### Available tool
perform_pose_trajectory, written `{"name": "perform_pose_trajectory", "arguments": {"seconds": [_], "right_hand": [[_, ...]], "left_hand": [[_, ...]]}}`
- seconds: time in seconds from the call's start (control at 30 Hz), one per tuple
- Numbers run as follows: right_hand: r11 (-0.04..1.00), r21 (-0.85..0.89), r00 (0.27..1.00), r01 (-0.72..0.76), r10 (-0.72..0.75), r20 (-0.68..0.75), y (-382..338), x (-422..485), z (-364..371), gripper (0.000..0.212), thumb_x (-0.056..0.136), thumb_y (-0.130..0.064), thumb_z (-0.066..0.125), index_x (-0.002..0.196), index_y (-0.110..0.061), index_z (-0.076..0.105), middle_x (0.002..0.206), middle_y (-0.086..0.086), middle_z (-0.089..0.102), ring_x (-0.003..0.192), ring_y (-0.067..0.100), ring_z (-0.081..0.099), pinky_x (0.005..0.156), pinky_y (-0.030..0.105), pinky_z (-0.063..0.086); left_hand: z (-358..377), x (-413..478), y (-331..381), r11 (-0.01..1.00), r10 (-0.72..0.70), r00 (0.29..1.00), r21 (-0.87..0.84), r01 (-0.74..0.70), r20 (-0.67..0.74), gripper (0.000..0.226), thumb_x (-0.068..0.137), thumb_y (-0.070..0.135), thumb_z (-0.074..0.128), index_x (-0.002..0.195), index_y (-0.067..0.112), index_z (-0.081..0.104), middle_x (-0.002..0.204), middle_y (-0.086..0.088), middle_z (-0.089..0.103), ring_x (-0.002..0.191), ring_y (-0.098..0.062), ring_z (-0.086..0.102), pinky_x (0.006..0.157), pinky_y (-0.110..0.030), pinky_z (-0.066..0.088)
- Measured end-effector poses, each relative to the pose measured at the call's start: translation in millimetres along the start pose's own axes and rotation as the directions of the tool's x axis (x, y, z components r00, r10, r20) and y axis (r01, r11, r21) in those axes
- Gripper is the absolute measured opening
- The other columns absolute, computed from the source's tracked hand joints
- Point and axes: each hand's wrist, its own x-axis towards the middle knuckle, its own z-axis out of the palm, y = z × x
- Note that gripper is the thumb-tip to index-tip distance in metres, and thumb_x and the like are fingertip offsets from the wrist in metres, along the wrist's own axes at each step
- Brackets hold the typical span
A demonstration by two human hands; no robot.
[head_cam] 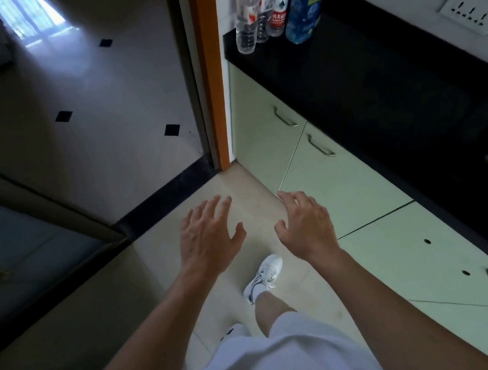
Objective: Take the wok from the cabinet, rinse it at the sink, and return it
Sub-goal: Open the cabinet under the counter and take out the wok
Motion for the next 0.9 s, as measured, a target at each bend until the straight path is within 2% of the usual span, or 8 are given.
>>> {"name": "perform_pose_trajectory", "arguments": {"seconds": [0.1,0.23,0.37,0.53,0.73,0.9], "right_hand": [[0.999,0.024,0.999,-0.038,0.038,-0.004,14.4,39.3,-5.4,0.058,0.089,-0.026,0.054,0.146,-0.016,0.045,0.141,0.01,0.054,0.125,0.028,0.053,0.104,0.041,0.041],[0.995,0.061,0.997,-0.081,0.081,0.001,34.3,93.7,-20.9,0.06,0.089,-0.025,0.053,0.148,-0.016,0.043,0.141,0.011,0.054,0.125,0.028,0.054,0.103,0.041,0.041],[0.994,0.061,0.996,-0.087,0.086,0.008,58.7,147.8,-36.5,0.061,0.091,-0.025,0.052,0.15,-0.018,0.039,0.148,0.008,0.049,0.132,0.027,0.049,0.108,0.04,0.037],[0.979,0.095,0.984,-0.179,0.18,0.0,86.3,193.0,-53.0,0.061,0.093,-0.029,0.052,0.151,-0.02,0.037,0.152,0.008,0.045,0.136,0.028,0.046,0.112,0.043,0.035],[0.947,0.152,0.957,-0.284,0.29,-0.016,104.5,210.2,-46.6,0.061,0.09,-0.025,0.057,0.149,-0.017,0.043,0.146,0.009,0.053,0.13,0.03,0.053,0.109,0.044,0.041],[0.875,0.189,0.891,-0.446,0.454,0.002,109.6,220.9,-38.8,0.059,0.093,-0.027,0.056,0.15,-0.02,0.04,0.151,0.004,0.048,0.135,0.026,0.047,0.113,0.041,0.035]], "left_hand": [[1.8,47.2,6.5,0.999,0.046,0.999,0.021,-0.047,0.019,0.064,0.089,0.055,0.044,0.144,0.021,0.045,0.146,-0.005,0.052,0.131,-0.024,0.05,0.107,-0.042,0.041],[-1.9,115.9,21.8,0.995,0.082,0.996,0.054,-0.084,0.032,0.063,0.088,0.054,0.051,0.142,0.021,0.048,0.145,-0.004,0.054,0.131,-0.024,0.052,0.107,-0.042,0.04],[-4.9,177.2,34.5,0.99,0.121,0.991,0.067,-0.124,0.049,0.062,0.088,0.053,0.053,0.14,0.02,0.05,0.142,-0.002,0.056,0.127,-0.023,0.054,0.104,-0.043,0.042],[-5.2,236.2,51.8,0.978,0.191,0.975,0.065,-0.199,0.112,0.062,0.088,0.054,0.047,0.141,0.022,0.048,0.144,-0.001,0.054,0.13,-0.022,0.051,0.105,-0.043,0.043],[5.5,298.1,66.4,0.946,0.305,0.932,0.053,-0.32,0.194,0.062,0.089,0.053,0.052,0.142,0.022,0.047,0.143,0.0,0.055,0.13,-0.022,0.051,0.106,-0.044,0.043],[21.6,354.6,61.7,0.891,0.426,0.859,0.035,-0.453,0.283,0.061,0.09,0.056,0.039,0.14,0.022,0.045,0.139,0.0,0.056,0.125,-0.02,0.053,0.104,-0.042,0.043]]}}
